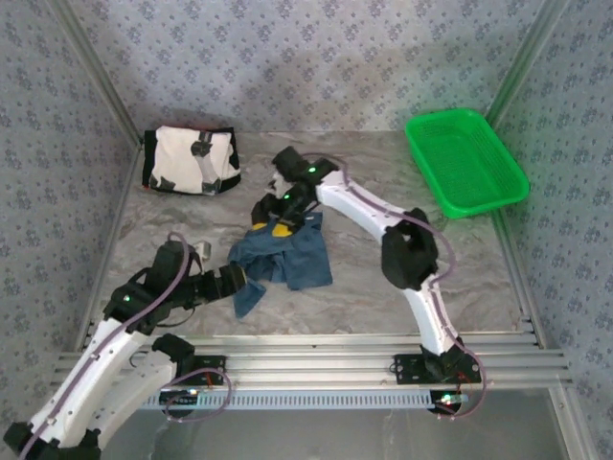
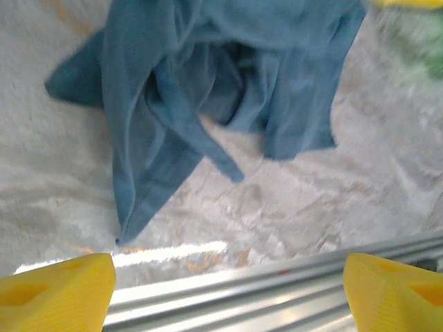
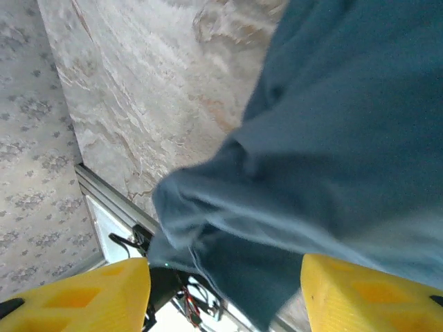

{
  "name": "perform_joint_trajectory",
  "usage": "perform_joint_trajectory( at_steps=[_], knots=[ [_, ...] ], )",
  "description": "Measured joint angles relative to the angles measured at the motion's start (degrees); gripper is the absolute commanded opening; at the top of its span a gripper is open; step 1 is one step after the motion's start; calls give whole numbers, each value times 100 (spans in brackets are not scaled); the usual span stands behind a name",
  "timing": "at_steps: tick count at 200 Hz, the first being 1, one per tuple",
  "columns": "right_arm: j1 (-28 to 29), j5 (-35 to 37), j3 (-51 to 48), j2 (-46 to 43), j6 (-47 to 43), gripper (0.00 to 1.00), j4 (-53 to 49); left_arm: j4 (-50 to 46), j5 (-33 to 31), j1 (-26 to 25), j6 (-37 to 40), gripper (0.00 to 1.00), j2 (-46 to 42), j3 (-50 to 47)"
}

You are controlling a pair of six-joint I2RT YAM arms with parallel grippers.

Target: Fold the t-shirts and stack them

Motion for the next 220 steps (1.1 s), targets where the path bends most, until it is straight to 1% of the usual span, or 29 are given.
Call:
perform_joint_trajectory(
  at_steps=[22, 36, 61, 74, 95, 122, 142, 151, 176, 193, 205, 220],
  knots=[
    [-343, -4, -911, -990, -125, 74, 358, -160, -254, -411, -411, 75, 356, -127],
    [-492, -28, -1508, -1550, -179, 76, 588, -175, -361, -485, -654, 71, 470, -332],
    [-737, -131, -2494, -2258, -219, 81, 975, -205, -505, -516, -909, 69, 485, -658],
    [-852, -168, -2931, -2476, -234, 81, 1139, -57, -531, -516, -968, 68, 577, -782],
    [-1025, -236, -3630, -2730, -317, 83, 1464, 562, -485, -516, -1113, 65, 743, -1091],
    [-1152, -306, -4553, -3073, -339, 84, 1926, 1180, -466, -516, -1270, 59, 1021, -1414],
    [-1158, -337, -5010, -3222, -341, 83, 2070, 1582, -474, -516, -1311, 55, 1167, -1482],
    [-1154, -354, -5160, -3265, -341, 82, 2109, 1770, -483, -516, -1309, 50, 1241, -1515],
    [-1117, -413, -5571, -3390, -339, 79, 2179, 2175, -562, -516, -1346, 24, 1440, -1582],
    [-1067, -415, -5807, -3427, -304, 77, 2227, 2356, -621, -514, -1285, 12, 1504, -1602],
    [-994, -411, -5967, -3429, -258, 75, 2258, 2450, -645, -514, -1307, 0, 1537, -1606],
    [-892, -404, -6107, -3429, -199, 72, 2249, 2511, -684, -516, -1248, 0, 1567, -1604]
  ],
)
